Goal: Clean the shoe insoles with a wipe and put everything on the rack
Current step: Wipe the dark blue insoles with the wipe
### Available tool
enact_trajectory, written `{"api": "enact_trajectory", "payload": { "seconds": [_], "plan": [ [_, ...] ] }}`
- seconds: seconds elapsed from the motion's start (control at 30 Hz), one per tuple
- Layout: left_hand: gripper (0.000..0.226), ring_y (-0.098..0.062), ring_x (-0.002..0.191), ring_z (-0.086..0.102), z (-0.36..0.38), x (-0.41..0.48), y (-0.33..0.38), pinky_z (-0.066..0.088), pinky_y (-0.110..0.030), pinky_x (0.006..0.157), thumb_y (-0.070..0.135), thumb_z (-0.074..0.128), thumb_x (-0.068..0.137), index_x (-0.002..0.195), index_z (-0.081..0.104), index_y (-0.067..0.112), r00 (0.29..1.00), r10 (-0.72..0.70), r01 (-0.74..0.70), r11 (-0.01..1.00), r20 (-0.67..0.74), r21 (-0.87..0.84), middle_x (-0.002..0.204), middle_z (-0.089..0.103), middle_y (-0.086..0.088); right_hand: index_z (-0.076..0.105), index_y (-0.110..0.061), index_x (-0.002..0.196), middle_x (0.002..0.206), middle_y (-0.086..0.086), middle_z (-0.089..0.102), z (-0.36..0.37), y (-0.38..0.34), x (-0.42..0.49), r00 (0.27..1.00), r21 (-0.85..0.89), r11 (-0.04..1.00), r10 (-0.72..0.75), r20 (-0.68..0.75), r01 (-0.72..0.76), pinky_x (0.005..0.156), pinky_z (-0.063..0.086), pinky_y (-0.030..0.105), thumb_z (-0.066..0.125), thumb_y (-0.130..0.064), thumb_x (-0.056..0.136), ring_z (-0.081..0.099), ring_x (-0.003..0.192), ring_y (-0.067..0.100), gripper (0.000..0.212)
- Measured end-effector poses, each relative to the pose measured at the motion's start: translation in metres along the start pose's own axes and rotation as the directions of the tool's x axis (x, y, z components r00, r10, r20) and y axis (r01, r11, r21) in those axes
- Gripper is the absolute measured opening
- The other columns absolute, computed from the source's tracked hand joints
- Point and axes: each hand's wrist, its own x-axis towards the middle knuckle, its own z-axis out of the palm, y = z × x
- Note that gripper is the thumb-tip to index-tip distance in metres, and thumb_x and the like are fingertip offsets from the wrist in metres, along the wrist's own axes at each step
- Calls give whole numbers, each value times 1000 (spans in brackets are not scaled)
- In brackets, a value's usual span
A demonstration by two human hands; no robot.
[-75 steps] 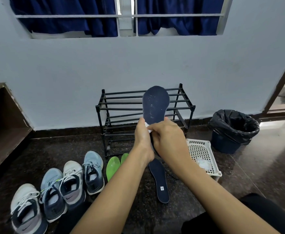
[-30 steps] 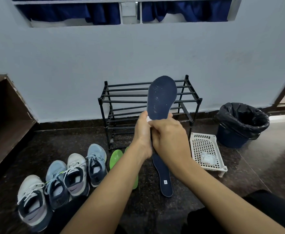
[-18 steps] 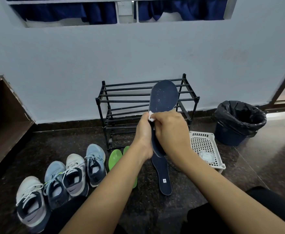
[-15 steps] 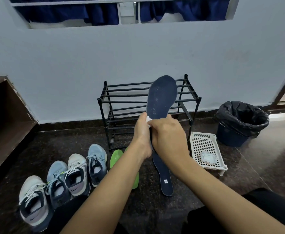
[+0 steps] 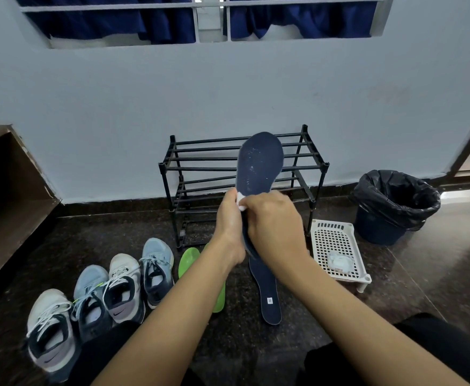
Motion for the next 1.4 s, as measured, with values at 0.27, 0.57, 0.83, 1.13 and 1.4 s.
{"api": "enact_trajectory", "payload": {
  "seconds": [0.27, 0.57, 0.83, 1.13, 1.4],
  "plan": [
    [42, -21, 80, 67, 4, 8, -5, 52, -32, 74, 37, 38, 99, 86, 71, 14, 998, 33, -29, 998, 57, -61, 82, 73, -5, 68, -18, 65, 58, -2, 62, -2, 8, 3, 998, -2, 1000, 10, -65, -10, 51, 44, 26, 64, -1, 60, 55, 56, 20, 18],
    [35, -19, 68, 62, 3, 8, 3, 49, -25, 60, 30, 32, 96, 99, 60, 9, 983, 21, 6, 989, 183, -146, 79, 64, -7, 71, -16, 70, 63, -2, 66, -7, 17, 13, 995, 36, 998, -45, -94, 49, 60, 48, 36, 66, 4, 59, 58, 62, 25, 24],
    [59, -19, 56, 68, -4, 8, 16, 52, -21, 49, 52, 33, 98, 81, 69, 9, 987, 15, 15, 982, 157, -186, 72, 71, -9, 71, -15, 67, 60, 0, 62, -14, 11, 4, 992, 109, 986, -126, -6, 126, 57, 48, 31, 67, 12, 52, 58, 65, 27, 32],
    [82, -14, 56, 68, -1, 11, 10, 50, -19, 51, 62, 24, 96, 54, 75, 14, 992, -3, 21, 989, 127, -146, 69, 72, -2, 70, -15, 64, 57, -1, 62, -7, 6, 2, 992, 31, 992, -126, -9, 126, 57, 44, 33, 55, 2, 60, 56, 66, 26, 22],
    [68, -27, 85, 70, -5, 12, 17, 57, -31, 73, 64, 26, 95, 127, 63, 17, 997, -1, 11, 992, 79, -128, 114, 72, -12, 74, -16, 67, 56, 7, 63, -11, -3, -7, 996, 81, 994, -71, 47, 67, 58, 45, 33, 55, -4, 60, 58, 57, 29, 24]
  ]
}}
